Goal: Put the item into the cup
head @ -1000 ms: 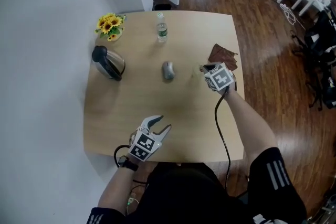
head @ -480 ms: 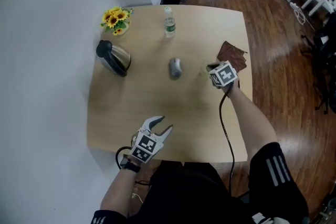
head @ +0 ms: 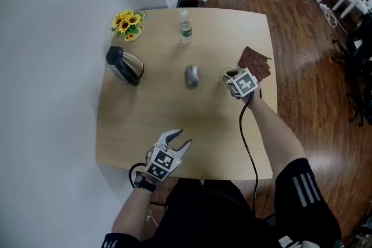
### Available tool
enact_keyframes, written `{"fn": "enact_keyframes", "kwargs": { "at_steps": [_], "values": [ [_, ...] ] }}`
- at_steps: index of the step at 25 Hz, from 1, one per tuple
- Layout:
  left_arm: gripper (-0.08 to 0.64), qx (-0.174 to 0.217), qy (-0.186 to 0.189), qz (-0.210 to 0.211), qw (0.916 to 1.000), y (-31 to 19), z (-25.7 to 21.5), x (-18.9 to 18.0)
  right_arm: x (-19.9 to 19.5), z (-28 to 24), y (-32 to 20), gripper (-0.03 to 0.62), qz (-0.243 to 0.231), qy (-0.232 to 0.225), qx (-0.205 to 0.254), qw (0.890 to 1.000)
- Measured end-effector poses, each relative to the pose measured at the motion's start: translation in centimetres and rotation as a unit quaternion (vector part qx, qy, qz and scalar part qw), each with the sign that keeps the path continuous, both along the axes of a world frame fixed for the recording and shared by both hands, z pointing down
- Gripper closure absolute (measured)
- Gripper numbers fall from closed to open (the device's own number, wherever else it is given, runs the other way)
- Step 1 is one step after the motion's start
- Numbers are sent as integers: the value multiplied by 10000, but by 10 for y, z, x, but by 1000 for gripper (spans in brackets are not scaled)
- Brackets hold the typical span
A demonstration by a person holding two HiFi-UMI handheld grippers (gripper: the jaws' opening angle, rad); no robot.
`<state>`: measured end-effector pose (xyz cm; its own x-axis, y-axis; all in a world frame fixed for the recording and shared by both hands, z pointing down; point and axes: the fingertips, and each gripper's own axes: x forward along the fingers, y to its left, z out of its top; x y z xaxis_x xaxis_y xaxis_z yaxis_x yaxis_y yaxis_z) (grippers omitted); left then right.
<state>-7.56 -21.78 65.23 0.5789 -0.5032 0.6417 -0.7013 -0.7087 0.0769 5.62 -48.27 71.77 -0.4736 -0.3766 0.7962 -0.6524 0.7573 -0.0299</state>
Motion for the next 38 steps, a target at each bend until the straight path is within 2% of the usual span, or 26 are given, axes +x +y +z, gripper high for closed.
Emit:
{"fn": "enact_keyframes", "kwargs": {
  "at_steps": [4,9,11,16,23,30,38],
  "values": [
    [381,60,12,-67,10000,0,-5,1,-1,-20,1,492,-8,-269,140,9995],
    [382,224,58,-113,9997,3,-19,7,-11,-69,29,497,-124,-1031,347,9940],
    [381,300,86,-128,9994,8,-27,11,-14,-93,53,507,-285,-1314,578,9892],
    [382,527,96,-203,9984,25,-46,22,-11,-147,122,583,-556,-1855,1171,9741],
    [382,697,100,-133,9974,62,-64,35,7,-172,226,584,-609,-2415,1194,9611],
    [381,850,218,112,9961,112,-78,38,4,-184,338,584,-551,-2594,1198,9567],
    [382,895,328,646,9933,215,-79,26,-16,-189,463,584,-104,-2627,1205,9573]
  ]
}}
